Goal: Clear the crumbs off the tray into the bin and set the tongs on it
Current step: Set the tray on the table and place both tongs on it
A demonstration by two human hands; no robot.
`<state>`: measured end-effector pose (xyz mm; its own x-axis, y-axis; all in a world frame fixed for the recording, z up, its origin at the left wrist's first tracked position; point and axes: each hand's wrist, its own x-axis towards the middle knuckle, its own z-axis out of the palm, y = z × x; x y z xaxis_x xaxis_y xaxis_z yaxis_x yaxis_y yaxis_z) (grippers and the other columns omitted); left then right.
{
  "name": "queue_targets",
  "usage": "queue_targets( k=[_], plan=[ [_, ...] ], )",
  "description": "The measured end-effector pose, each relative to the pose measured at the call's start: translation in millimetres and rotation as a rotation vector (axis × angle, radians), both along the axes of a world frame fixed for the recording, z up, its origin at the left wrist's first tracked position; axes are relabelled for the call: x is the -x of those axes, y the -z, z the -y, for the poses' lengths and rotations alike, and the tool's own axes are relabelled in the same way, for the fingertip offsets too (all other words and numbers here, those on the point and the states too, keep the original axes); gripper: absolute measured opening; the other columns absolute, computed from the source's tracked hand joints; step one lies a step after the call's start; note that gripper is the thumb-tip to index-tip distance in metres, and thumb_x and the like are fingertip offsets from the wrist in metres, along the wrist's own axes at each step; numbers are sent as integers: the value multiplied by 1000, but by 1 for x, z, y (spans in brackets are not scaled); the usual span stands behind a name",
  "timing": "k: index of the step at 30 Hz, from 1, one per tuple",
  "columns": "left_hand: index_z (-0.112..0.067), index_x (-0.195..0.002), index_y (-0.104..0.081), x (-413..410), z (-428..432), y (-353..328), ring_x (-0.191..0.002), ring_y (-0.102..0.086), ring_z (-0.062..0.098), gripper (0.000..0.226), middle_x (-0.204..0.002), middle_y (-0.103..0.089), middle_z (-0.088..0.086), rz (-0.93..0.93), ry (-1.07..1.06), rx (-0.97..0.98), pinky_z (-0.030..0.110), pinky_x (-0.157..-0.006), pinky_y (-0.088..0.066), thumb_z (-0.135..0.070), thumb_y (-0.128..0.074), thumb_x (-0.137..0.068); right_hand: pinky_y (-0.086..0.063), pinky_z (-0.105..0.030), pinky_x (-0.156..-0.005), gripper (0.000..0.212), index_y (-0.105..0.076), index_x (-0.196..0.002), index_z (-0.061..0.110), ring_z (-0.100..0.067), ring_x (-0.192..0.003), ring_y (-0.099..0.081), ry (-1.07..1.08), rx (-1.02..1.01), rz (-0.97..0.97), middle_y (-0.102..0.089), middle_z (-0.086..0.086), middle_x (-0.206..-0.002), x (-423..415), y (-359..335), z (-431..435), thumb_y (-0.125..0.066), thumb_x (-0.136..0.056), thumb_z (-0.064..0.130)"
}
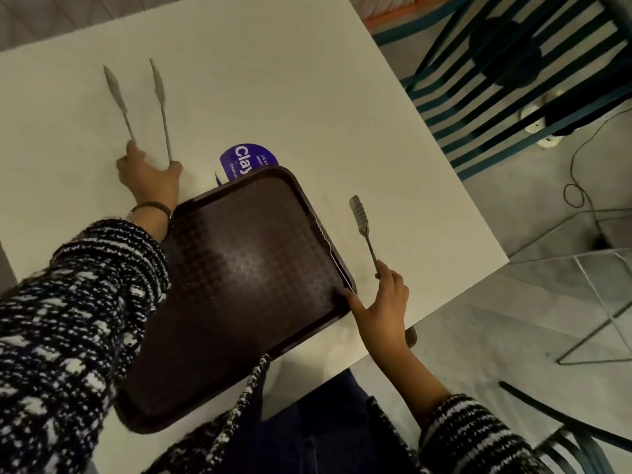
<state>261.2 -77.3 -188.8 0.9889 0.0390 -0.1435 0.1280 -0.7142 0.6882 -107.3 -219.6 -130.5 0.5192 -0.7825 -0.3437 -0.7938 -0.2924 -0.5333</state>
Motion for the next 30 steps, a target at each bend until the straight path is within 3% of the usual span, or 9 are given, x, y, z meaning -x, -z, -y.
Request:
queue_targets(
  k=[5, 8, 11, 16, 21, 26, 30],
  plan=[
    [-11, -133, -41, 49, -45, -26, -98, -48, 20, 66, -115, -45, 10, 71, -1, 144, 28, -89, -46, -25, -67, -74, -34, -41, -107, 73, -28, -144, 19, -21, -124, -34, -98, 3, 23, -38, -5, -139, -17, -2, 2, -64, -85, 40],
    [-9, -129, -45, 93, -79, -34, -90, -51, 20, 63, -111, -47, 8, 60, -43, 141, 34, -89, -50, -24, -70, -73, -34, -41, -106, 73, -29, -144, 16, -23, -122, -35, -186, 19, 36, -40, -8, -137, -30, -1, 0, -66, -84, 38],
    [-12, -137, -39, 143, -106, -41, -99, -49, 14, 70, -115, -43, 3, 9, -135, 177, 29, -93, -46, -13, -72, -75, -34, -41, -103, 72, -33, -142, 13, -26, -120, -36, -275, 20, 63, -42, -10, -135, -45, 2, -9, -67, -83, 36],
    [-17, -139, -37, 212, -140, -42, -105, -51, 16, 72, -126, -46, 13, -92, -246, 204, 31, -96, -44, -10, -72, -75, -33, -43, -106, 74, -32, -142, 13, -30, -125, -36, -414, 11, 21, -41, -13, -137, -70, 13, -32, -68, -81, 37],
    [-19, -136, -41, 252, -162, -41, -102, -49, 17, 70, -110, -45, 2, -101, -312, 162, 30, -94, -43, -12, -72, -74, -29, -44, -105, 76, -31, -143, 12, -34, -125, -35, -522, 39, -56, -39, -15, -138, -93, 26, -52, -67, -81, 37],
    [-15, -138, -39, 268, -170, -41, -100, -48, 19, 74, -108, -43, 2, -67, -320, 171, 27, -89, -42, -9, -73, -73, -25, -49, -105, 78, -31, -142, 14, -36, -125, -33, -532, 86, -110, -36, -15, -139, -100, 36, -65, -67, -78, 39],
    [-16, -139, -36, 273, -169, -42, -100, -48, 16, 75, -109, -43, 1, -47, -306, 188, 13, -84, -37, -9, -72, -74, -26, -48, -104, 84, -31, -143, 13, -37, -124, -32, -533, 97, -109, -34, -16, -140, -97, 35, -64, -70, -74, 40]
  ],
)
